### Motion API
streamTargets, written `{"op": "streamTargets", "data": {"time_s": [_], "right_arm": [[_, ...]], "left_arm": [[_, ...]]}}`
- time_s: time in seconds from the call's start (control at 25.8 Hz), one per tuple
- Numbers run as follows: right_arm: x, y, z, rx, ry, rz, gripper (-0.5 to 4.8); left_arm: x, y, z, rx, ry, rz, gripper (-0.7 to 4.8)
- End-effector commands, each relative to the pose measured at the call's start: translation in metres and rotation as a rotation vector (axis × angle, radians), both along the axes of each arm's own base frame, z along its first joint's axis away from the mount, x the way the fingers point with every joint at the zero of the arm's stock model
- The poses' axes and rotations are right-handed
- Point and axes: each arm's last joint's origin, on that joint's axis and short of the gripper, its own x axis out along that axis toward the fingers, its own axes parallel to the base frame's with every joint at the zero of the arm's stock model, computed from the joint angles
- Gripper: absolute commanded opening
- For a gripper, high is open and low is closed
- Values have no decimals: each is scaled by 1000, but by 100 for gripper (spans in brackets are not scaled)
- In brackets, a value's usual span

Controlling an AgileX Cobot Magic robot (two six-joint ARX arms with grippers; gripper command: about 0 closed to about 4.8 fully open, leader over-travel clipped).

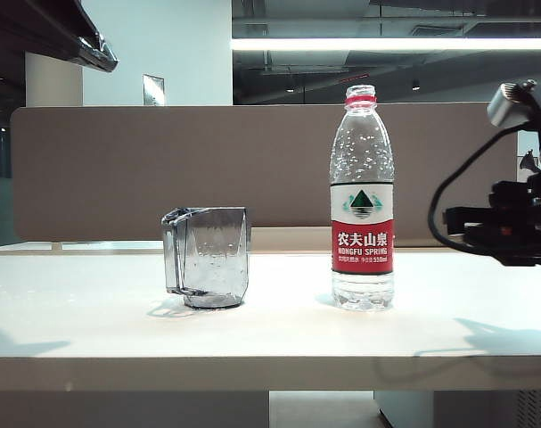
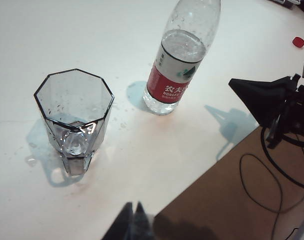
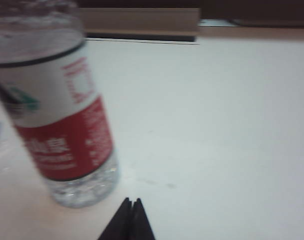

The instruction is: Pick up the mineral water bottle on the table and pour water into the mug until it's full.

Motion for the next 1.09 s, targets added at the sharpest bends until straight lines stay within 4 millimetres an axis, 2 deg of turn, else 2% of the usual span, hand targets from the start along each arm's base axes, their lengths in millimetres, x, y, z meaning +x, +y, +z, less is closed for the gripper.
{"op": "streamTargets", "data": {"time_s": [0.04, 0.12, 0.16, 0.27, 0.31, 0.43, 0.58, 0.7, 0.85, 1.09], "right_arm": [[2, 2, 4, 18, -31, 27, 4], [2, 2, 5, 19, -33, 26, 43], [3, 2, 5, 19, -34, 27, 97], [3, 3, 5, 20, -37, 27, 189], [3, 3, 5, 21, -37, 30, 250], [5, 7, 8, 34, -43, 124, 312], [19, 14, 13, 43, -58, 150, 330], [35, 23, 9, 41, -41, 189, 369], [56, 34, 1, 40, -26, 220, 370], [84, 48, -1, 51, -50, 240, 370]], "left_arm": [[0, 0, 3, -9, -18, 0, -5], [0, 0, 3, -9, -18, 0, -5], [0, 0, 3, -9, -18, 0, -5], [0, 0, 3, -9, -18, 0, -5], [0, 0, 3, -9, -18, 0, -5], [0, 0, 3, -9, -18, 0, -5], [0, 0, 3, -9, -18, 0, -5], [0, 0, 3, -9, -18, 0, -5], [0, 0, 3, -9, -18, 0, -5], [0, 0, 3, -9, -18, 0, -5]]}}
